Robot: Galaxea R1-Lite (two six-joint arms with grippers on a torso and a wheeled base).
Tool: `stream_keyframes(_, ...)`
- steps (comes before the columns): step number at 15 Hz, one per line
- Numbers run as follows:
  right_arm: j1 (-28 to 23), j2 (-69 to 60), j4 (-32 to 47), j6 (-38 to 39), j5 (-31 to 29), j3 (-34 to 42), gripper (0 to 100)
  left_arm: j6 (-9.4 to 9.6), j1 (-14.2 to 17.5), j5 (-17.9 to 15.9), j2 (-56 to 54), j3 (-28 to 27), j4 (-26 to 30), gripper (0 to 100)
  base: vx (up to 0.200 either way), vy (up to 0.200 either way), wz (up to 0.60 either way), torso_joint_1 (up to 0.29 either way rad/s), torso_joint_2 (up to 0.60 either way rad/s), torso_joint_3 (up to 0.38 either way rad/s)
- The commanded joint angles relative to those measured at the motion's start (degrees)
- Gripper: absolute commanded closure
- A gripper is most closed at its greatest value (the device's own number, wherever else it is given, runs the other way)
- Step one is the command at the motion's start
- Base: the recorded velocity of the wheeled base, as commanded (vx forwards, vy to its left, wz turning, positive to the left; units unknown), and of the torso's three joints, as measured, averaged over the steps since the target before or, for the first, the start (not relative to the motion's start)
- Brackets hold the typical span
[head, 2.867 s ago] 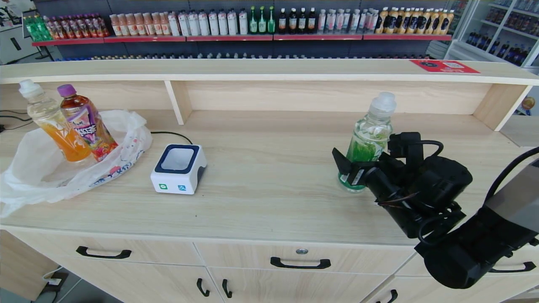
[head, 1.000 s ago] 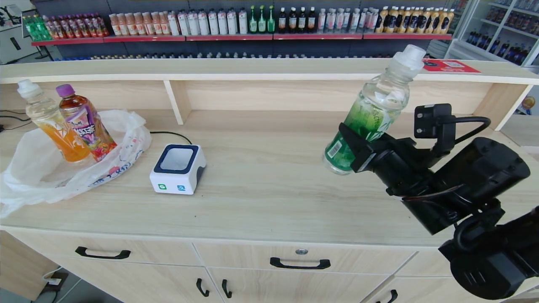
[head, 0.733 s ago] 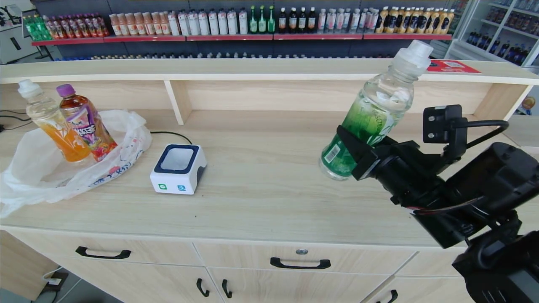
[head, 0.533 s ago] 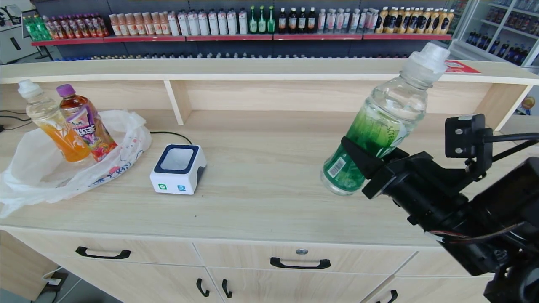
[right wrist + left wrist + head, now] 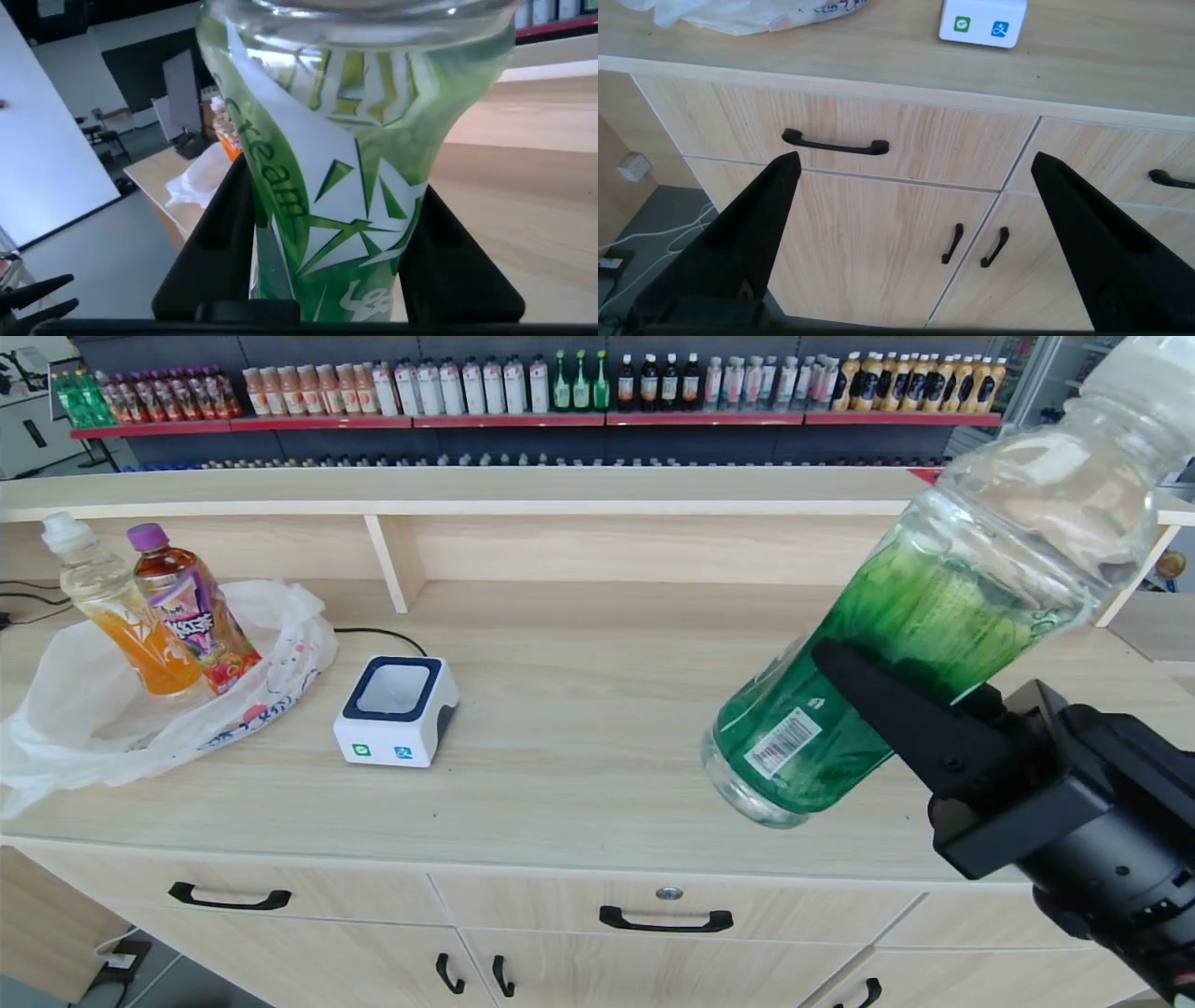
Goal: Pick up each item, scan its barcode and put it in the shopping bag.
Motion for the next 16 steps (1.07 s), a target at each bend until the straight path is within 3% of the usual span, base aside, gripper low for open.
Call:
stream_keyframes(1, 0.68, -1.32, 0.10, 0.58, 3.71, 0.11, 100, 0.03, 0.00, 0.01, 0.00, 0.00, 0.01, 0, 0.000, 0.000, 0.00, 0.000, 0.00, 0.000)
stream_keyframes(6, 2.08, -2.29, 0.10, 1.90, 7.75, -1.47, 100, 0.03, 0.00, 0.01, 0.00, 0.00, -0.08, 0, 0.000, 0.000, 0.00, 0.000, 0.00, 0.000)
stream_keyframes(9, 3.31, -5.01, 0.10, 2.87, 13.82, 3.01, 100, -0.06, 0.00, 0.01, 0.00, 0.00, -0.08, 0, 0.000, 0.000, 0.00, 0.000, 0.00, 0.000)
stream_keyframes(13, 4.28, -4.93, 0.10, 4.36, 14.17, 1.60, 100, -0.06, 0.00, 0.01, 0.00, 0.00, 0.01, 0, 0.000, 0.000, 0.00, 0.000, 0.00, 0.000)
stream_keyframes(16, 3.93, -2.99, 0.28, 9.90, 14.26, -3.85, 100, 0.03, 0.00, 0.01, 0.00, 0.00, 0.01, 0, 0.000, 0.000, 0.00, 0.000, 0.00, 0.000)
